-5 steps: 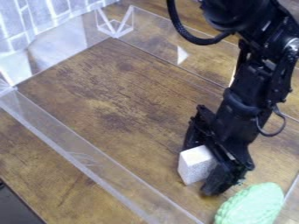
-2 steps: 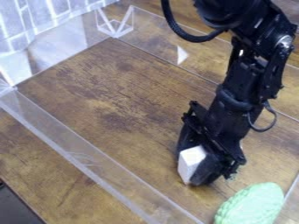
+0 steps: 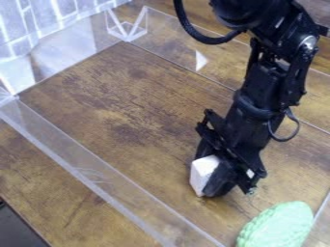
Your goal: Put the white object in the blue tray
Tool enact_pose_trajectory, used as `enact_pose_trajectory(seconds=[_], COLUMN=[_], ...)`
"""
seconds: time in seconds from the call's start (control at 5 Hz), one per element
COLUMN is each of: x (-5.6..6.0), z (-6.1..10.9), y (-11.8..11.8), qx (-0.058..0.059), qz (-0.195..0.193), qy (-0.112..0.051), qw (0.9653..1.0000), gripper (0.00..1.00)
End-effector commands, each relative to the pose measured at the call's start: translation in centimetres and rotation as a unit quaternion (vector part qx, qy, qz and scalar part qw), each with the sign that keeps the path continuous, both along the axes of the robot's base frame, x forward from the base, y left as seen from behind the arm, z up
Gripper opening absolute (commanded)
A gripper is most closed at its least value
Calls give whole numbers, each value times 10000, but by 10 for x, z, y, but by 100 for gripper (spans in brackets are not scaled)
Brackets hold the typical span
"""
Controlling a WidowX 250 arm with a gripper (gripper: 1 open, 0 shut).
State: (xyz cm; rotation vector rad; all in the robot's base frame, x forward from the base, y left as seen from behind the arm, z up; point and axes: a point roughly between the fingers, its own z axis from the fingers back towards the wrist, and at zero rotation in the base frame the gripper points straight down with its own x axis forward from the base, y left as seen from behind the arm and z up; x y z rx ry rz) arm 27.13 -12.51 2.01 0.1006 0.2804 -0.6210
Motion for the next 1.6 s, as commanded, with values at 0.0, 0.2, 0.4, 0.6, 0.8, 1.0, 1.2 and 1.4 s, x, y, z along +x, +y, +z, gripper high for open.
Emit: enact_pose_trajectory(seconds=[0.0,0.2,0.4,0.6,0.8,1.0,1.2,1.4], x=[6,6,6,5,5,3,2,0], z=[29,38,48,54,64,65,66,67], y=[0,2,4,4,5,4,4,3], qx=[-126,-98,-68,-66,-35,-55,-75,-93], qz=[50,39,15,10,-37,-89,-151,-212], qy=[-270,-253,-269,-270,-271,-247,-223,-200], qw=[9995,9996,9996,9996,9996,9996,9996,9995], gripper=[0,0,0,0,0,0,0,0])
